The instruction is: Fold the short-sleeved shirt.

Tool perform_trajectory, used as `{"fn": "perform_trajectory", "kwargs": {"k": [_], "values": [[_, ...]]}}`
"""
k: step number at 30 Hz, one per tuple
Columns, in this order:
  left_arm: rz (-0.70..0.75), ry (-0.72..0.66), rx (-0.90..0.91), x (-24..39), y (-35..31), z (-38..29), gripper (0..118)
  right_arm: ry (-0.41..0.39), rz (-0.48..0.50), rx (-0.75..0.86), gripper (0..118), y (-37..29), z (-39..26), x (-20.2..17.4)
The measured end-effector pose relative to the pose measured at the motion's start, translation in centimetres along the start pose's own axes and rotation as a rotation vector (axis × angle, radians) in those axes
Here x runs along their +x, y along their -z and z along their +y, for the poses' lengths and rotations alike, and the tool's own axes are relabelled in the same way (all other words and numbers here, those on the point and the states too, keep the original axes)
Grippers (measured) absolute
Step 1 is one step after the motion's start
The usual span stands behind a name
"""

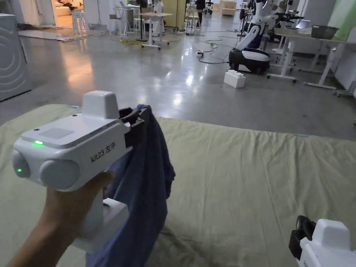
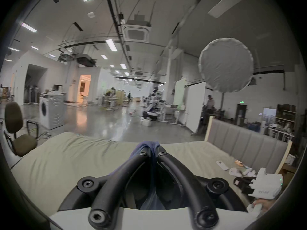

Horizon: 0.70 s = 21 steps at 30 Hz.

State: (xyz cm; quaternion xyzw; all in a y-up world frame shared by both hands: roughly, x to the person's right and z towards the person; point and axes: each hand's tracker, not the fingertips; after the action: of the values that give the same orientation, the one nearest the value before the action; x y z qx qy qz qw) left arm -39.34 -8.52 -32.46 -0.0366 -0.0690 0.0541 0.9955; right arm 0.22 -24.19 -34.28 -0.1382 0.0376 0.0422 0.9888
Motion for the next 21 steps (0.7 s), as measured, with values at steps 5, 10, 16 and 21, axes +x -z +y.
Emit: {"fn": "perform_trajectory", "kwargs": {"k": [5,10,16,21], "values": [[-0.175,-0.007,-0.054,3.0,1.8,-2.1,5,0.008,-0.059,0.025,0,-1.2,0.4,3.2],[-0.291,-0.003,-0.204,8.8,5.4,-7.2,5,0.028,-0.112,0.024,0,-2.1,-0.2,5.9],[-0.270,-0.015,-0.461,13.2,8.2,-18.4,6,0.057,-0.149,-0.014,0,-2.8,-2.2,8.0],[-0.184,-0.012,-0.601,12.9,7.8,-25.0,10,0.065,-0.155,-0.063,0,-2.7,-4.1,8.8]]}}
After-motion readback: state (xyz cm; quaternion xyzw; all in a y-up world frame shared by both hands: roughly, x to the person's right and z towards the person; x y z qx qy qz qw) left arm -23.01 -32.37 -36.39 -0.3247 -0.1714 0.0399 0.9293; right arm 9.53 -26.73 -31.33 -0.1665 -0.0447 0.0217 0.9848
